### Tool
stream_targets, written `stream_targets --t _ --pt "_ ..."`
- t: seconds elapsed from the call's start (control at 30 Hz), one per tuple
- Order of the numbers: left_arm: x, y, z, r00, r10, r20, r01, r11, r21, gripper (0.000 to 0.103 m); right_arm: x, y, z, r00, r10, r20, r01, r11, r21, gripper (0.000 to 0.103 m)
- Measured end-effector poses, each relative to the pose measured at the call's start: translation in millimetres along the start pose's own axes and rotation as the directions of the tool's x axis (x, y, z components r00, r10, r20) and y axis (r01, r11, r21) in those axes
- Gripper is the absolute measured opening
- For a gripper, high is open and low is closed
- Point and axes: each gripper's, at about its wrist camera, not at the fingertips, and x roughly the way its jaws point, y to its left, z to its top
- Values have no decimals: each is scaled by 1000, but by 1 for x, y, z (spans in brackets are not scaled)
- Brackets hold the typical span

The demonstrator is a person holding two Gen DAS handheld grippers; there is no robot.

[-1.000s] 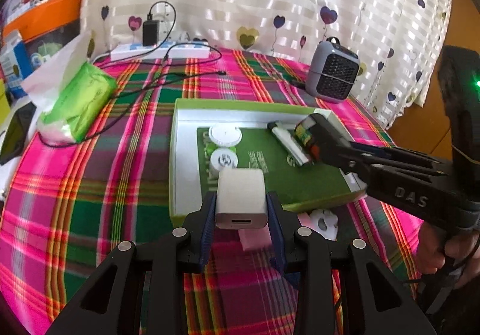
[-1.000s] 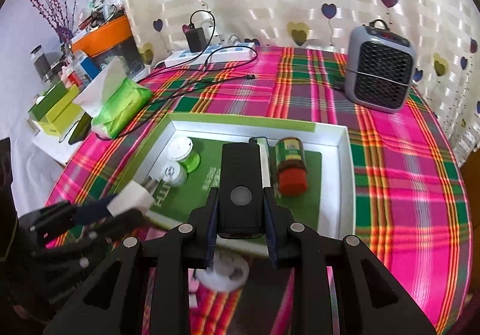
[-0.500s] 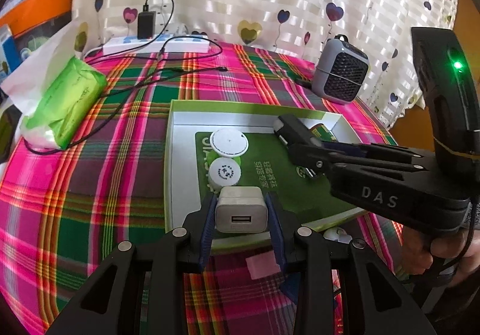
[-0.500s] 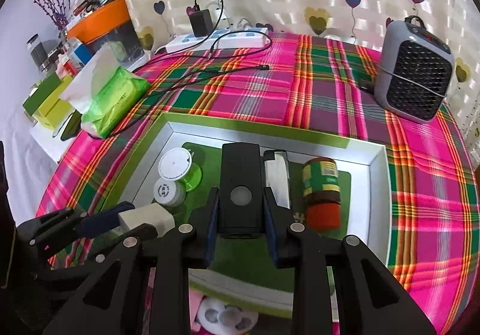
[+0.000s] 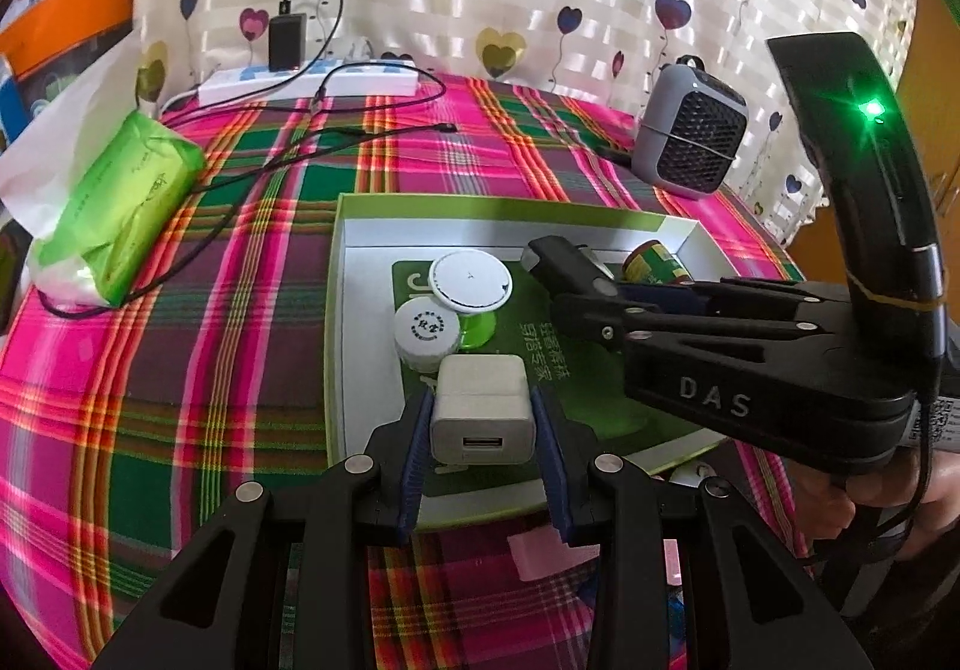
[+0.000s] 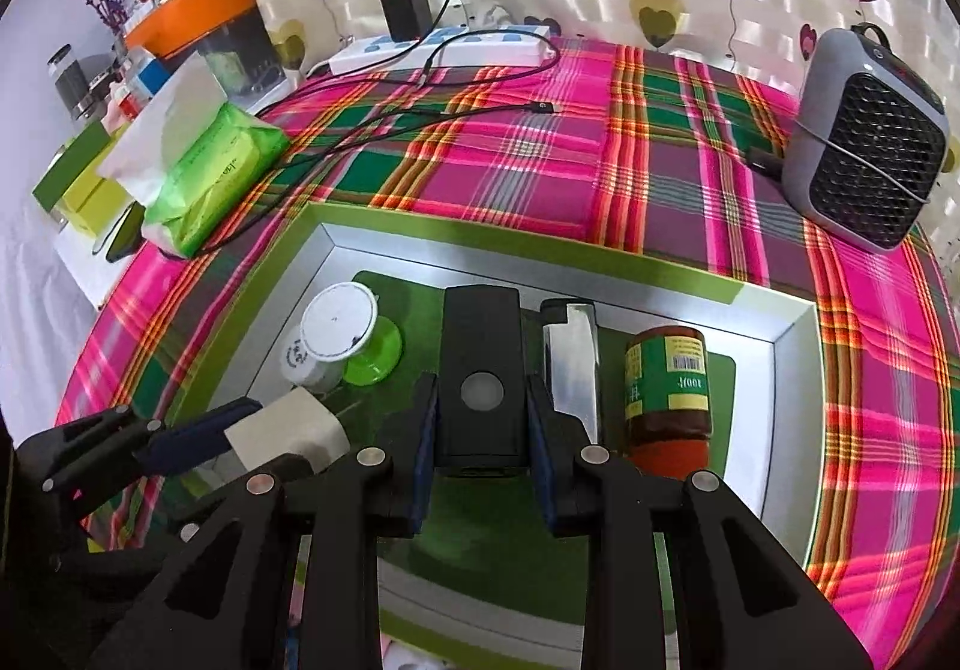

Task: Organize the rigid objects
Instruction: 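Lower the black device and open the right gripper while the left gripper releases the white cube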

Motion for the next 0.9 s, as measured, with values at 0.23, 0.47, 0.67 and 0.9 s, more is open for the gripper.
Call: stream_targets --t 0.23,0.47,0.67,0.9 --pt "5 -2 2 1000 3 -12 -3 1000 12 32 11 0 1 1000 1 -19 -1 1000 -6 28" --pt "7 -2 3 1000 21 -18 -20 999 32 32 13 -1 4 1000 3 -19 -3 1000 -9 28" --pt "7 -4 2 999 32 -23 -31 999 41 32 13 0 4 1000 7 -18 -7 1000 -8 28" --pt "8 -6 2 999 39 -24 -38 998 47 32 13 1 3 1000 17 -17 -18 1000 -3 29"
